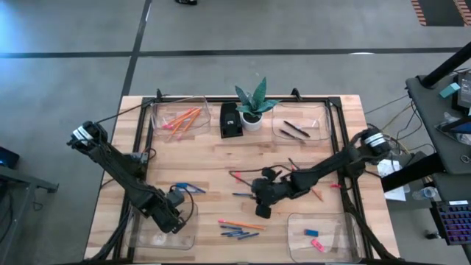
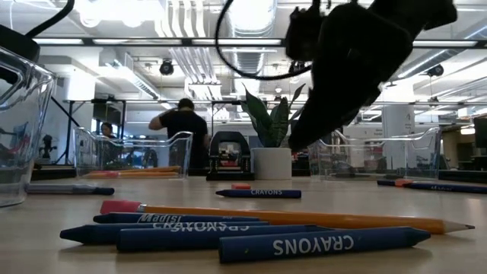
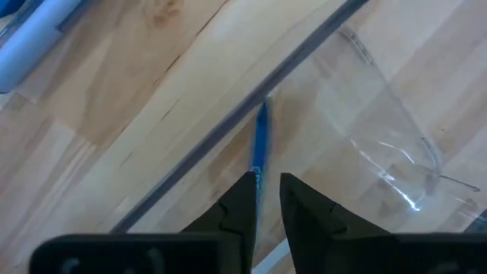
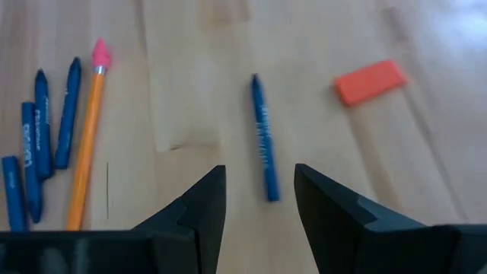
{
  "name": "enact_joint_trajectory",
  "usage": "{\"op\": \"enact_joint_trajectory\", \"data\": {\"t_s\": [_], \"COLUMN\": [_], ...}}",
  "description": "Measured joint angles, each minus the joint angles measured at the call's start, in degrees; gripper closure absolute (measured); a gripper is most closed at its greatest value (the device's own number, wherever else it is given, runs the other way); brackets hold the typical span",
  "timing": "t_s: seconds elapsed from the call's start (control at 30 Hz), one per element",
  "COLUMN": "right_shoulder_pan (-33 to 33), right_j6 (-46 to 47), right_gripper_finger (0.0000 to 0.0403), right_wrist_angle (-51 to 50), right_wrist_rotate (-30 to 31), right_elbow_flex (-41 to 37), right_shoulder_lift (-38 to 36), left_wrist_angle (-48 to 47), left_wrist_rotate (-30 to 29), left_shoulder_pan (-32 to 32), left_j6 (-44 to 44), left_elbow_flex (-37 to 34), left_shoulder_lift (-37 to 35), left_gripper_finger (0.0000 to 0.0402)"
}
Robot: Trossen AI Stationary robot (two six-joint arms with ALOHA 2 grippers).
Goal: Sort crayons/erasers/pens/pencils in bins
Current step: Put the blue crayon into the bottom left transparent bin
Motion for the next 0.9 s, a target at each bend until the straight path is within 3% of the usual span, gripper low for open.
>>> {"op": "enact_joint_trajectory", "data": {"t_s": [0.27,0.6,0.8,0.9], "right_shoulder_pan": [-0.66,-3.55,-4.13,-4.13], "right_j6": [-3.52,-5.32,-5.26,-4.55], "right_gripper_finger": [0.0254,0.0258,0.03,0.0336], "right_wrist_angle": [-1.86,-5.98,-6.44,-6.65], "right_wrist_rotate": [-1.32,-3.94,-4.98,-4.92], "right_elbow_flex": [6.5,10.34,10.43,10.05], "right_shoulder_lift": [7.84,12.34,12.93,12.93], "left_wrist_angle": [-0.12,0.8,0.83,0.76], "left_wrist_rotate": [2.56,3.87,2.02,-1.91], "left_shoulder_pan": [0.02,0.0,0.0,0.02], "left_j6": [0.03,0.05,1.9,2.11], "left_elbow_flex": [1.14,6.12,8.81,10.28], "left_shoulder_lift": [-0.23,-0.61,-0.72,-0.79], "left_gripper_finger": [0.0334,0.0334,0.0334,0.0334]}}
